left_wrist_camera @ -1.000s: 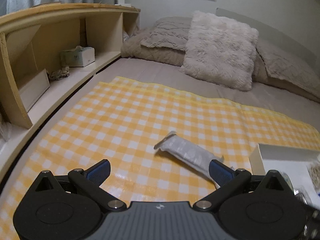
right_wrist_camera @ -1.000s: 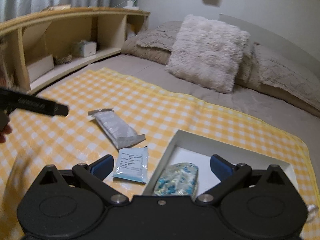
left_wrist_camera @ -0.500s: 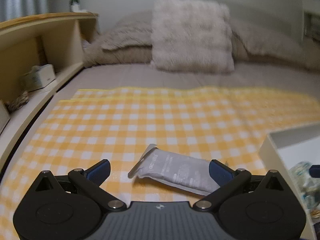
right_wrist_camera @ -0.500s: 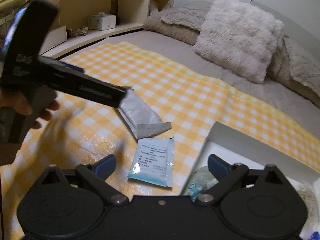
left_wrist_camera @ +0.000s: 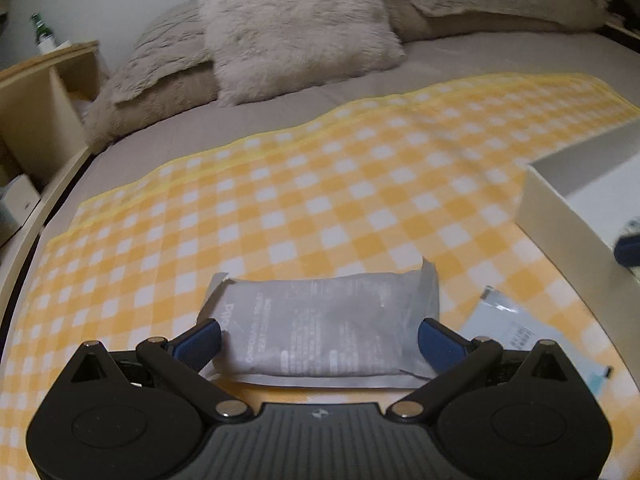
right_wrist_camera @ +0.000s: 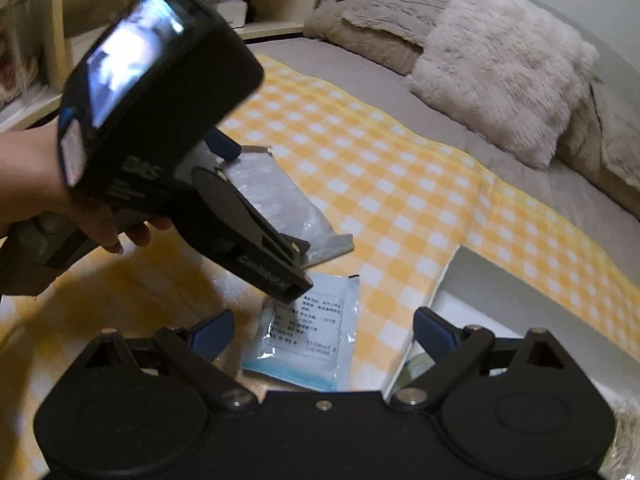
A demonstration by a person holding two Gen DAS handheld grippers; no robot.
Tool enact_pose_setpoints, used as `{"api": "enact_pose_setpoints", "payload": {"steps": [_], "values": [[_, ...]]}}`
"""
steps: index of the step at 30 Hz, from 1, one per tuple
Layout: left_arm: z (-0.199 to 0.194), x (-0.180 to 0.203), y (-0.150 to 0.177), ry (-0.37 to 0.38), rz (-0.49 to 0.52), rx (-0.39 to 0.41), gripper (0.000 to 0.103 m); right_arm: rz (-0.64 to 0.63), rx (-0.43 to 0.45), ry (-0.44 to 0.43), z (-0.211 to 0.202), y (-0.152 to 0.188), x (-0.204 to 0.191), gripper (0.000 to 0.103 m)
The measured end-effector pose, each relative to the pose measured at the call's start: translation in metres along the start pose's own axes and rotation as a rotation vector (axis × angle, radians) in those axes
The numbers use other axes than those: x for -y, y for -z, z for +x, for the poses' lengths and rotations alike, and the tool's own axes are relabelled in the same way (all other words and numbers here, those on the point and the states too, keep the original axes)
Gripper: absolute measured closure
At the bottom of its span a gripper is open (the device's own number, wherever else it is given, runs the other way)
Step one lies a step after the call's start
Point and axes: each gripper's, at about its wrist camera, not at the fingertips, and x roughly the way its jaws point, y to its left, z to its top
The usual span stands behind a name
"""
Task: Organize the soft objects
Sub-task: 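Lift the grey foil packet with the left tool while the right tool grasps the blue-white sachet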
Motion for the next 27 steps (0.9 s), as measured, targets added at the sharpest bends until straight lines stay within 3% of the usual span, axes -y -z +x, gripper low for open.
{"api": "enact_pose_setpoints", "payload": {"steps": [6, 8, 9, 11, 13, 17, 19, 21, 23, 24, 26, 27], "values": [[0.004, -0.007, 0.001, -0.001, -0.067, -0.009, 0.001, -0.046, 0.009, -0.027, 0.005, -0.002, -0.007, 0.009], [0.004, -0.008, 0.0, -0.001, -0.068, -0.012, 0.004, -0.052, -0.012, -0.054, 0.008, -0.002, -0.009, 0.017], [0.002, -0.007, 0.001, 0.001, -0.07, -0.011, 0.008, -0.055, -0.025, -0.068, 0.01, -0.002, -0.011, 0.02], [-0.001, -0.009, 0.0, -0.004, -0.079, 0.0, 0.017, -0.059, -0.053, -0.084, 0.014, -0.002, -0.012, 0.039], [-0.003, -0.014, -0.001, -0.004, -0.103, 0.007, 0.027, -0.046, -0.101, -0.093, 0.02, -0.001, -0.012, 0.051], [-0.006, -0.025, 0.0, 0.007, -0.151, 0.017, 0.042, 0.006, -0.133, -0.106, 0.026, 0.002, -0.007, 0.055], [-0.008, -0.029, 0.0, 0.009, -0.173, 0.024, 0.056, 0.017, -0.146, -0.109, 0.026, 0.001, -0.007, 0.059], [-0.01, -0.032, -0.001, 0.026, -0.193, 0.03, 0.062, 0.017, -0.156, -0.105, 0.025, 0.002, -0.009, 0.062], [-0.011, -0.032, -0.002, 0.021, -0.199, 0.034, 0.061, 0.003, -0.16, -0.115, 0.022, 0.002, -0.01, 0.074], [-0.012, -0.032, -0.003, 0.015, -0.205, 0.045, 0.06, -0.003, -0.161, -0.128, 0.02, 0.004, -0.011, 0.075], [-0.013, -0.031, -0.005, 0.004, -0.22, 0.064, 0.041, -0.027, -0.165, -0.139, 0.016, 0.006, -0.014, 0.077], [-0.013, -0.03, -0.007, 0.003, -0.229, 0.069, 0.021, -0.042, -0.166, -0.143, 0.013, 0.008, -0.017, 0.077]]}}
